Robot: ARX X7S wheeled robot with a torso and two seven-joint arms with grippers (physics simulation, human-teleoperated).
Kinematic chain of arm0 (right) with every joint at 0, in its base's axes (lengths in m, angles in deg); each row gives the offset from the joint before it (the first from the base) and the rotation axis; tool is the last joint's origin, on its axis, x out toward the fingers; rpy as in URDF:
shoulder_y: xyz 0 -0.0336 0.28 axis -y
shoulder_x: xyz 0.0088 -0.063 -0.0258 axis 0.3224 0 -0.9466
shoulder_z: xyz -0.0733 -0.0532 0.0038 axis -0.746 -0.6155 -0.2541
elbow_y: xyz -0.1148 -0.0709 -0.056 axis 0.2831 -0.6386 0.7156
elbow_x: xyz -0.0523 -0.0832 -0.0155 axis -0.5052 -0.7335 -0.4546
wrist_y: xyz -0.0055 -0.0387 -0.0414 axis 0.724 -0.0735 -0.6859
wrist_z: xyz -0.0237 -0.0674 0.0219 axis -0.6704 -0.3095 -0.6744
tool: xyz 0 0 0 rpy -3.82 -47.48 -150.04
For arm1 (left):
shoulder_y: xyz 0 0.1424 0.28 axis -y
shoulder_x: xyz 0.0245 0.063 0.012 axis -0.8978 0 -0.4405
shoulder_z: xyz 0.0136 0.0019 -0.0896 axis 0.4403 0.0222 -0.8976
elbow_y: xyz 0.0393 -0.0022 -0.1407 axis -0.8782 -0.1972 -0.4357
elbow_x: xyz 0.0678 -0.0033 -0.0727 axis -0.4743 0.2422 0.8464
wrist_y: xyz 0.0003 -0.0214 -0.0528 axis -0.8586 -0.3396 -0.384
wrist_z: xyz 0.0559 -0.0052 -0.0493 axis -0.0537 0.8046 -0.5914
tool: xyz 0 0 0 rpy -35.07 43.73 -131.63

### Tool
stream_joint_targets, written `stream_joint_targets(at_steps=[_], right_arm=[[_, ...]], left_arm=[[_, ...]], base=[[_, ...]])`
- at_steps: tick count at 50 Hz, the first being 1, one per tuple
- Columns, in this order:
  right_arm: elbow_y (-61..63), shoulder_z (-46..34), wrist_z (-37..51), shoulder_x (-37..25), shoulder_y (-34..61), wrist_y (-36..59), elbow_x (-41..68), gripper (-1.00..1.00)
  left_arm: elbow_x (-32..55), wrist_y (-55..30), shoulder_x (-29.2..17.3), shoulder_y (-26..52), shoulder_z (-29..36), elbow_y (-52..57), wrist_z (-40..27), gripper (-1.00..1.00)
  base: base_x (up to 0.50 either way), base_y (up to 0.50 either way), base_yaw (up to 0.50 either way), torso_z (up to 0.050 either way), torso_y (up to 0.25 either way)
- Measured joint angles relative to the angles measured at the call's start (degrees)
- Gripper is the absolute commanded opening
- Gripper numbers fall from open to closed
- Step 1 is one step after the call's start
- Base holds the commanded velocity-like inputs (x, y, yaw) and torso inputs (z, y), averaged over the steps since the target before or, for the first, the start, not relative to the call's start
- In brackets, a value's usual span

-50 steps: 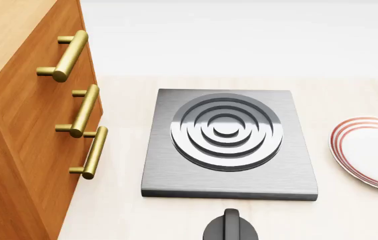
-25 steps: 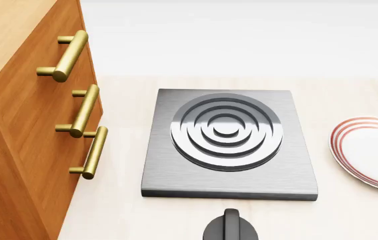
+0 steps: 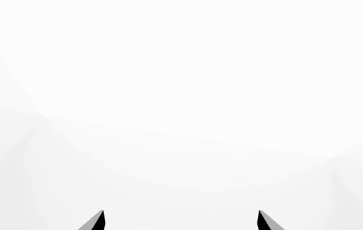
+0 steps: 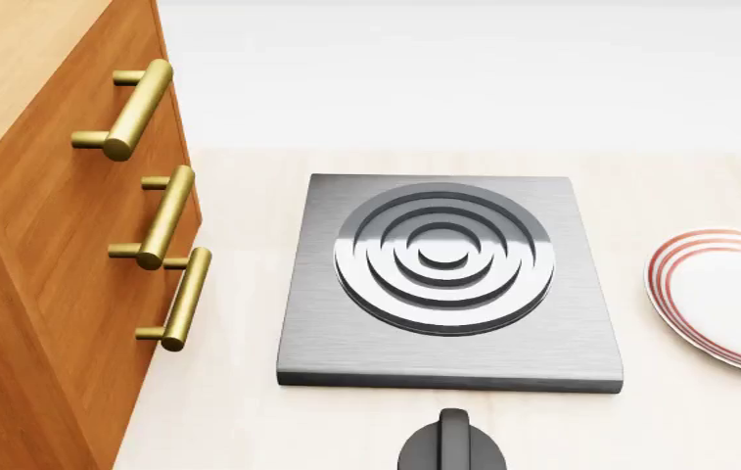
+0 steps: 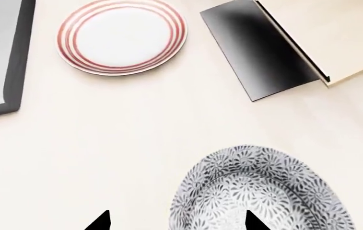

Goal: Put the bowl on the stove.

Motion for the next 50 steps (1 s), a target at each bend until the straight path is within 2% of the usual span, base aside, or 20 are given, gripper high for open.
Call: stream_joint_targets(at_steps=[15,50], right_arm=[[-5.1,-7.8,0.5,2.1,4.1,-4.0,-3.2,1.00],[-8.4,-8.2,1.5,5.1,1.4,-7.3,-5.4,1.00]], left_arm=[[0.1,0.5,-0.1,-0.1,0.3,0.1,-0.2,1.00],[-0.1,1.5,-0.3,-0.5,0.9,0.1,-0.5,1.00]], base=[[0.00,0.00,0.00,0.000,0.000],[0.00,0.00,0.00,0.000,0.000]])
